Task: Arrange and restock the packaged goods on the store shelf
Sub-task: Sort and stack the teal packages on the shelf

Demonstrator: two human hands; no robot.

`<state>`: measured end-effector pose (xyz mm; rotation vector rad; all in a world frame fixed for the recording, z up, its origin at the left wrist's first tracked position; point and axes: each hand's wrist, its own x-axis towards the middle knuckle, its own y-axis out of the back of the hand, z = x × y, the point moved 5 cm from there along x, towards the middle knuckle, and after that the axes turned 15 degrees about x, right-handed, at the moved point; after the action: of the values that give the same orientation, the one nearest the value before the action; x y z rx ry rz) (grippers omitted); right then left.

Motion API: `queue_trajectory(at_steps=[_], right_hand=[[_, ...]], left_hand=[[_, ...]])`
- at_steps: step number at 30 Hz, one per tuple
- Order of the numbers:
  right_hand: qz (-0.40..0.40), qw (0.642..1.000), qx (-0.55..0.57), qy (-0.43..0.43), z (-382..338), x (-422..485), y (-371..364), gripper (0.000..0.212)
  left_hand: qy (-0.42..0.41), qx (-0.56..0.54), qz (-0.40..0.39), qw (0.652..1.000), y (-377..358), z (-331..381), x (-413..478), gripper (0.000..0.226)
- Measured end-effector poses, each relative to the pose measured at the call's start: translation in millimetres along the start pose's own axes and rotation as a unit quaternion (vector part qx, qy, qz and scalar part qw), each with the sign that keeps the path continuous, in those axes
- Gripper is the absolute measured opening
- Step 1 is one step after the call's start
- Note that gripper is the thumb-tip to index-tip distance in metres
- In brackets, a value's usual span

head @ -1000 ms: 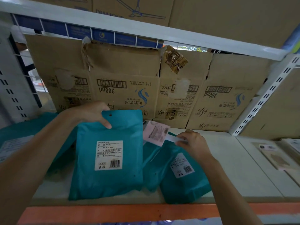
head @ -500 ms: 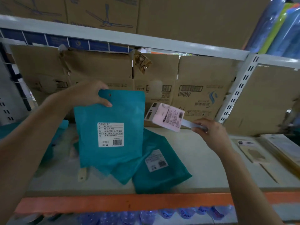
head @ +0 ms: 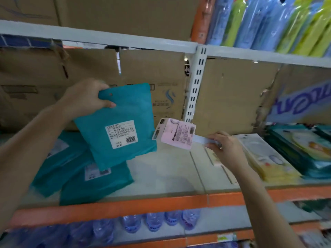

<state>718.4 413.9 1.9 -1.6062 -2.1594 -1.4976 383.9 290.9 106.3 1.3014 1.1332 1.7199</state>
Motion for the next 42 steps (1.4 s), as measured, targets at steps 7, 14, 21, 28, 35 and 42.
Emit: queue_trajectory(at_steps=[7,14,21,28,35,42], right_hand=[[0.007,0.999,0.023,-0.044,63.0,-24.9,43.7,0.019],[0.002,0.994,0.014,-0.110,112.0,-32.8,39.0,0.013],[-0.036,0.983,-0.014,-0.181,148.9,-39.6,0.1,0.010],[-0.049,0.972,-0.032,-0.228,169.1,-38.9,-1.4,0.019],[-0.087,0.972,-0.002,-0.217,172.2,-33.0,14.1,0.035],[-0.021,0.979,0.124,-0.160,182.8,15.7,95.2,0.052]], left_hand=[[-0.016,0.018,-0.023,0.999,-21.0,76.8,34.0,0.013],[-0.004,0.005,-0.036,0.999,-42.3,89.1,66.1,0.013],[-0.043,-0.030,-0.042,0.998,-51.2,109.1,104.7,0.012],[-0.068,-0.087,-0.044,0.993,-64.6,126.4,130.4,0.014],[-0.108,-0.106,-0.026,0.988,-58.6,176.8,143.6,0.019],[-0.131,-0.108,-0.012,0.985,-57.3,265.7,155.9,0.017]])
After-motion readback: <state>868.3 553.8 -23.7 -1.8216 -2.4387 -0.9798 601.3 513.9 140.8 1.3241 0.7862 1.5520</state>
